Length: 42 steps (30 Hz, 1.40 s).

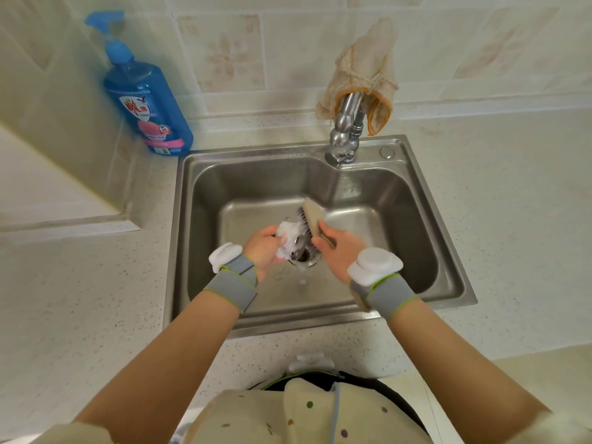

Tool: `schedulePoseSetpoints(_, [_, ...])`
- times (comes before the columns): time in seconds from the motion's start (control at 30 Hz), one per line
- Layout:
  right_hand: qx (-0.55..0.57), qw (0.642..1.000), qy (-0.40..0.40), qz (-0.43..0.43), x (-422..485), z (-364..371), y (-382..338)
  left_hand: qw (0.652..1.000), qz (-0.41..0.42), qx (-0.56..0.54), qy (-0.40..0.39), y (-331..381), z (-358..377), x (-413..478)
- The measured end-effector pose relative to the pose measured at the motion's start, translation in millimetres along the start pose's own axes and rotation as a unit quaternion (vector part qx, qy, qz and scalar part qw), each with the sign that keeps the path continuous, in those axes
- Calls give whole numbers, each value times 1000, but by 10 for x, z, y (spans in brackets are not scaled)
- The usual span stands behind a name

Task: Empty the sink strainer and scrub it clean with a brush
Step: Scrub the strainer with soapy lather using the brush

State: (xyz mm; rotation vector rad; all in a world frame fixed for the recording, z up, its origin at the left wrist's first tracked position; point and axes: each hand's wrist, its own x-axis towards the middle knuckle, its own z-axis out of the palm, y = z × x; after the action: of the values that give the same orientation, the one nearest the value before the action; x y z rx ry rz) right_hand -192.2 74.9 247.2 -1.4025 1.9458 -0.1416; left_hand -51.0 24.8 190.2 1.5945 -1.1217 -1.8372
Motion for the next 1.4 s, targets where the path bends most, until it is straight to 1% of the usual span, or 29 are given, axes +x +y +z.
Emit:
schedulePoseSetpoints(0.1, [-35,998,-33,-42,-170,89,-33,1000,-20,-10,5,7,-18,14])
schedulePoseSetpoints(0.13, [-35,998,-31,-45,-174,91,-33,1000,-25,-14,4,-13,-13,18])
schedulePoseSetpoints(0.23, [-1,1000,-10,3,-29,34,35,999,-28,-32,-2,-65,29,11])
schedulePoseSetpoints(0.27, [-2,1000,-5,1,-40,24,29,999,-26,-36,0,-64,39,12])
schedulePoseSetpoints(0.37, [-25,999,-28,-36,-147,63,-20,998,-27,-56,17,-18,27,39])
schedulePoseSetpoints(0.5, [23,1000,-3,2,48,6,24,996,-36,-81,6,18,40,32])
schedulePoseSetpoints(0.67, [50,999,2,-13,16,-25,33,998,55,-10,-20,-42,-29,12])
schedulePoseSetpoints(0.77, [63,998,6,12,59,-49,58,987,106,120,-16,-67,-44,24])
schedulePoseSetpoints(0.83, [24,1000,-12,-10,-25,16,27,979,112,171,-7,-63,-54,39])
schedulePoseSetpoints(0.9, [-7,999,-34,-33,-106,76,-1,980,100,171,-3,-92,-83,45])
schedulePoseSetpoints(1.03, [8,1000,-14,14,30,21,37,977,107,182,-21,-162,-60,39])
schedulePoseSetpoints(1.17, [-48,998,-26,-41,-137,111,-51,981,111,157,-9,-165,-63,68])
schedulePoseSetpoints(1.3, [-23,1000,0,0,18,-1,16,976,117,181,-20,-144,-16,46])
schedulePoseSetpoints(1.4, [-36,998,-23,-38,-135,50,-17,983,98,154,-22,-154,-26,53])
